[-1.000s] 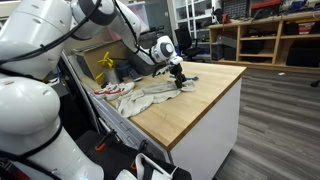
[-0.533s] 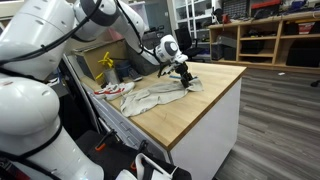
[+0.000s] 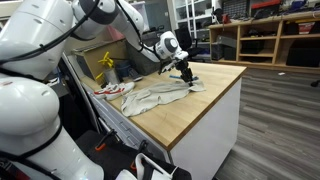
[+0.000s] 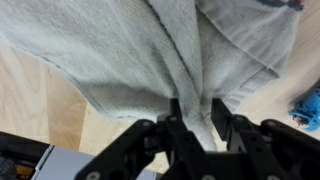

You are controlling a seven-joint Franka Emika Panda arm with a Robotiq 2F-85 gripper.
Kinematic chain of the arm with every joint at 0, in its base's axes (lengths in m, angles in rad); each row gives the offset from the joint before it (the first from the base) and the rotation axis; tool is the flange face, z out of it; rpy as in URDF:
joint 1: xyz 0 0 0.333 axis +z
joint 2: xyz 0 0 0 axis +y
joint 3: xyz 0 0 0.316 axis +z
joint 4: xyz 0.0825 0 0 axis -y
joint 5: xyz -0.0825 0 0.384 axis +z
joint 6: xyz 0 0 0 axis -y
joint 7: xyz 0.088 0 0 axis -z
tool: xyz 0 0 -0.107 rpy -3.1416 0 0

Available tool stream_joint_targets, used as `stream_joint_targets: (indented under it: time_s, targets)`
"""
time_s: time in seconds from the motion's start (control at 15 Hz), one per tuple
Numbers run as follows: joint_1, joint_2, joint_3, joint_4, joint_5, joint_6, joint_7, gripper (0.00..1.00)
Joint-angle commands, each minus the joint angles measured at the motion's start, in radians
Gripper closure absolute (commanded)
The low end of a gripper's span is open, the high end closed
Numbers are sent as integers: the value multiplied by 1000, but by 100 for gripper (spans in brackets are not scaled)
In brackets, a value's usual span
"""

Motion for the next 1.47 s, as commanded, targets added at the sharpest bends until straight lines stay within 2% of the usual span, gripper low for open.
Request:
stream_joint_targets:
  time_s: [0.0, 0.2, 0.27, 0.47, 0.53, 0.67, 0.93, 1.27, 1.33, 1.4]
  targets:
    - [23, -75, 1, -47, -37, 6, 26, 30]
    - [38, -130, 6, -64, -50, -2, 22, 6]
    - [39, -151, 14, -64, -47, -15, 14, 1]
    - [24, -202, 63, -62, -27, -89, -49, 0]
    - [14, -217, 93, -68, -19, -126, -96, 25]
    - [1, -228, 136, -69, -9, -193, -168, 26]
    - [-6, -217, 181, -64, -3, -308, -221, 57]
    - [-1, -193, 183, -91, -16, -265, -188, 95]
    - [3, -187, 180, -95, -19, -253, -180, 99]
    - [5, -183, 180, -100, -20, -242, -176, 100]
